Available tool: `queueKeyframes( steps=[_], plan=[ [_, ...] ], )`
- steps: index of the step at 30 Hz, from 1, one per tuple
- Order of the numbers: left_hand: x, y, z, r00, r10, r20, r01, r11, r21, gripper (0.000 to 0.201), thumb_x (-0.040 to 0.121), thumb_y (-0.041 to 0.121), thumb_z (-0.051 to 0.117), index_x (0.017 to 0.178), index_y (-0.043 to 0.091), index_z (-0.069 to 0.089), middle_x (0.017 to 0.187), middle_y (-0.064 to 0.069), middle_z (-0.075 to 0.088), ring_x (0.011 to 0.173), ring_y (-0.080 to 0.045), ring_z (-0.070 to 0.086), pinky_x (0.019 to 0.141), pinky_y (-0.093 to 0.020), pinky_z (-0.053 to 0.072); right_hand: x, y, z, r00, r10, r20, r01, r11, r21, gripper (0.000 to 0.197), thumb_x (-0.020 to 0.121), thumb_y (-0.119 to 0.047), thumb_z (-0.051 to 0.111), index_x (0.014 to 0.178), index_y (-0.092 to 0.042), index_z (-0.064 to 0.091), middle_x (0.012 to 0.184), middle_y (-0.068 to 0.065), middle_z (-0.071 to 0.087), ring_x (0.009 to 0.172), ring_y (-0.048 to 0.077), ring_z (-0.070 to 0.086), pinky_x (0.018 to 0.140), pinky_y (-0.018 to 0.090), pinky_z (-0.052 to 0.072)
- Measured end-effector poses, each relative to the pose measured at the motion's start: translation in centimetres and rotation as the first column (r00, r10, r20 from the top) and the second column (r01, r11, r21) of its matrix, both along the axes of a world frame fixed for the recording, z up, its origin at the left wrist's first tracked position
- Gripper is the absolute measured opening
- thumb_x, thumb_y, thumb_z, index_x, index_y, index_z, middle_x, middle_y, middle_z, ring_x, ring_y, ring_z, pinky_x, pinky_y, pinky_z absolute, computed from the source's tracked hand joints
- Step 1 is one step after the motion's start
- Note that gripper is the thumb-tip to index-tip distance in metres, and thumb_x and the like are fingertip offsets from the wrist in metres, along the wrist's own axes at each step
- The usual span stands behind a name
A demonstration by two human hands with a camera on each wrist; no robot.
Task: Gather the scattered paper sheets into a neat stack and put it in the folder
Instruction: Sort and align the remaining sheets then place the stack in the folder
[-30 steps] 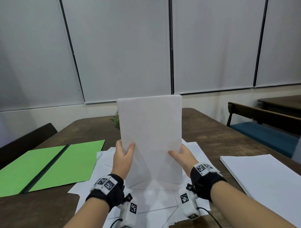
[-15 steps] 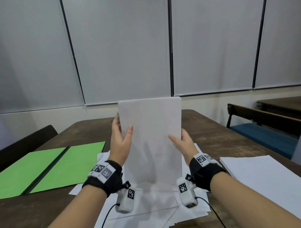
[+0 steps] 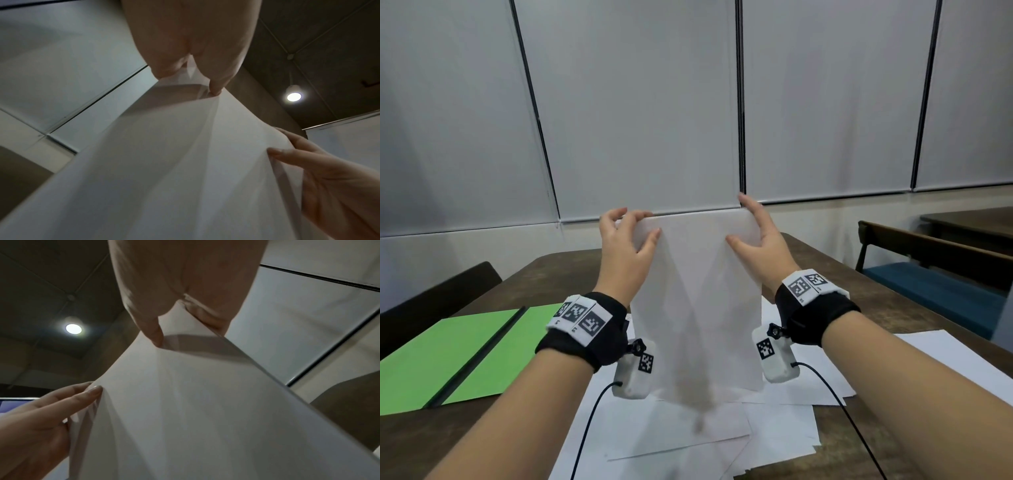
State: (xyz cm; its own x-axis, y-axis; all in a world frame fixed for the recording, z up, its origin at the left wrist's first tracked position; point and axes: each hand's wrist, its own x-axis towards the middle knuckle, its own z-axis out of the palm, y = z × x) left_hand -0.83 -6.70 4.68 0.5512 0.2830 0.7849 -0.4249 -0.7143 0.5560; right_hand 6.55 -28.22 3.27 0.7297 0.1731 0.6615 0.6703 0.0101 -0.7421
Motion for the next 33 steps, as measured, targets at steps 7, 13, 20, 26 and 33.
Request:
queueKeyframes(
  steps=[7, 13, 20, 26, 33],
  plan=[
    [-0.1, 0.6, -4.6, 0.937, -0.331, -0.11, 0.251, 0.86, -0.445, 0.076, 0.092, 0.024, 0.062, 0.148, 0.026, 0.011, 0.144, 0.004, 0.039, 0.127, -0.008, 0.046, 0.109, -0.035, 0.037, 0.1, -0.5, -1.5, 0.986, 0.063, -0.156, -0.047, 0.994, 0.1, 0.076, 0.086, -0.018, 0.068, 0.143, -0.037, 0.022, 0.133, -0.02, 0.047, 0.12, -0.008, 0.05, 0.105, 0.029, 0.042],
    [-0.3, 0.9, -13.4, 0.834, -0.371, -0.408, 0.12, 0.844, -0.523, 0.039, 0.094, 0.009, 0.055, 0.127, 0.017, 0.035, 0.127, -0.004, 0.056, 0.113, -0.018, 0.056, 0.094, -0.031, 0.043, 0.4, -0.8, -11.7, 0.853, -0.111, -0.51, -0.064, 0.947, -0.314, 0.06, 0.092, -0.027, 0.06, 0.139, -0.015, 0.024, 0.133, 0.003, 0.053, 0.119, 0.02, 0.055, 0.106, 0.041, 0.042],
    [1.0, -0.8, -12.0, 0.757, -0.146, -0.637, 0.089, 0.989, -0.12, 0.043, 0.095, 0.004, 0.048, 0.136, 0.01, 0.036, 0.131, -0.009, 0.053, 0.121, -0.025, 0.05, 0.098, -0.031, 0.04, 0.3, -1.4, -14.7, 0.794, -0.254, -0.553, 0.029, 0.923, -0.384, 0.036, 0.098, -0.014, 0.046, 0.133, -0.012, 0.039, 0.127, 0.007, 0.055, 0.118, 0.025, 0.053, 0.099, 0.032, 0.042],
    [4.1, -7.1, -10.2, 0.692, -0.215, -0.69, 0.146, 0.977, -0.158, 0.021, 0.093, 0.012, 0.052, 0.113, 0.011, 0.047, 0.107, -0.005, 0.059, 0.093, -0.024, 0.061, 0.066, -0.03, 0.054, 3.1, -7.8, -12.9, 0.773, -0.38, -0.508, 0.092, 0.86, -0.502, 0.02, 0.093, -0.009, 0.049, 0.113, -0.011, 0.048, 0.106, 0.004, 0.059, 0.102, 0.027, 0.058, 0.085, 0.03, 0.046],
    [10.7, -15.5, -11.2, 0.614, -0.383, -0.69, 0.139, 0.913, -0.383, 0.02, 0.091, 0.008, 0.052, 0.109, 0.011, 0.042, 0.099, -0.005, 0.053, 0.076, -0.02, 0.061, 0.053, -0.029, 0.058, 9.5, -17.3, -11.3, 0.646, -0.578, -0.498, 0.185, 0.752, -0.633, 0.032, 0.094, -0.006, 0.048, 0.124, 0.003, 0.053, 0.12, 0.02, 0.058, 0.107, 0.032, 0.057, 0.088, 0.036, 0.045]
  ],
)
